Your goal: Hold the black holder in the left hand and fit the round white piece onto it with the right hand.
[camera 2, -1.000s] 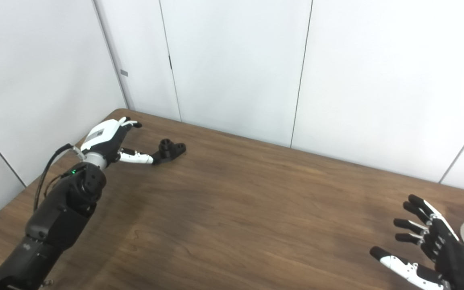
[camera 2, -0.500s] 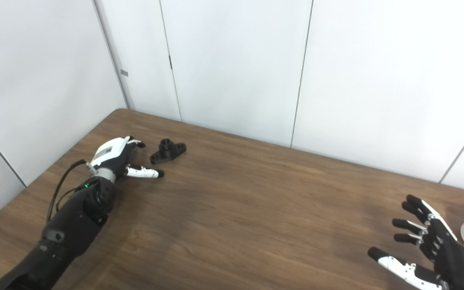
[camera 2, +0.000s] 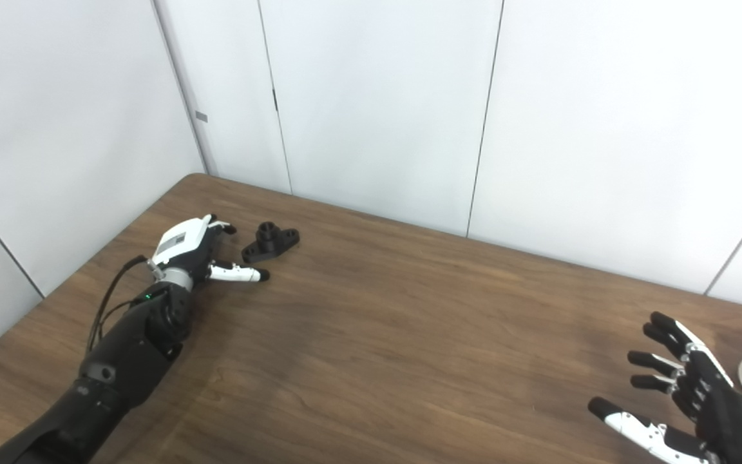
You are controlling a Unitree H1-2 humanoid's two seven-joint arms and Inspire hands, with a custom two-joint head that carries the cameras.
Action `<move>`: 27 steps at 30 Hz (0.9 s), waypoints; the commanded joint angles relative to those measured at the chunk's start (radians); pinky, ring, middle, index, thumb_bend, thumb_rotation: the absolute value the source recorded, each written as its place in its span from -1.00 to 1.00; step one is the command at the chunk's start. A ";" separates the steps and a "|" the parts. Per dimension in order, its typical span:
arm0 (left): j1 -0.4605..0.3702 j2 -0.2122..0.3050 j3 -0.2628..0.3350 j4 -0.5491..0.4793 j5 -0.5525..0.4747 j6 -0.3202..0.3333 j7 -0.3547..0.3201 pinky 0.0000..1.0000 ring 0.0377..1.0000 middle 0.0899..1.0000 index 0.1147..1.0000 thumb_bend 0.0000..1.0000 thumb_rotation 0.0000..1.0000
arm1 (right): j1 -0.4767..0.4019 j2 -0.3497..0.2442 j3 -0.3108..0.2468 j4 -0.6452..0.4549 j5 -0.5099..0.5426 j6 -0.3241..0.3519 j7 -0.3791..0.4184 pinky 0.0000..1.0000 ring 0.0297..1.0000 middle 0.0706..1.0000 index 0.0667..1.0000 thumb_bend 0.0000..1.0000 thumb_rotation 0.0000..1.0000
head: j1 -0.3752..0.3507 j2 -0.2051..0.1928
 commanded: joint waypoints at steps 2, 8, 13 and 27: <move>-0.042 -0.007 -0.010 0.009 0.010 -0.017 0.043 1.00 1.00 1.00 0.58 0.87 -0.38 | -0.011 -0.007 -0.001 -0.051 -0.001 -0.009 0.002 0.24 0.41 0.67 0.67 0.20 -1.00 | 0.000 0.003; -0.052 -0.018 -0.012 0.017 -0.001 -0.030 0.062 1.00 1.00 1.00 0.51 0.81 -0.45 | -0.005 -0.006 -0.002 -0.061 0.002 0.000 0.002 0.24 0.42 0.67 0.68 0.20 -1.00 | -0.006 0.010; -0.056 -0.024 -0.019 0.013 -0.002 -0.025 0.055 1.00 1.00 1.00 0.50 0.78 -0.47 | -0.002 -0.009 -0.004 -0.072 0.005 0.009 0.004 0.24 0.43 0.68 0.68 0.19 -1.00 | -0.007 0.015; -0.051 -0.031 -0.037 0.035 -0.035 -0.018 0.030 0.91 1.00 1.00 0.50 0.61 -0.57 | 0.009 -0.024 -0.010 -0.088 0.003 0.015 0.011 0.24 0.42 0.66 0.69 0.12 -1.00 | -0.009 0.033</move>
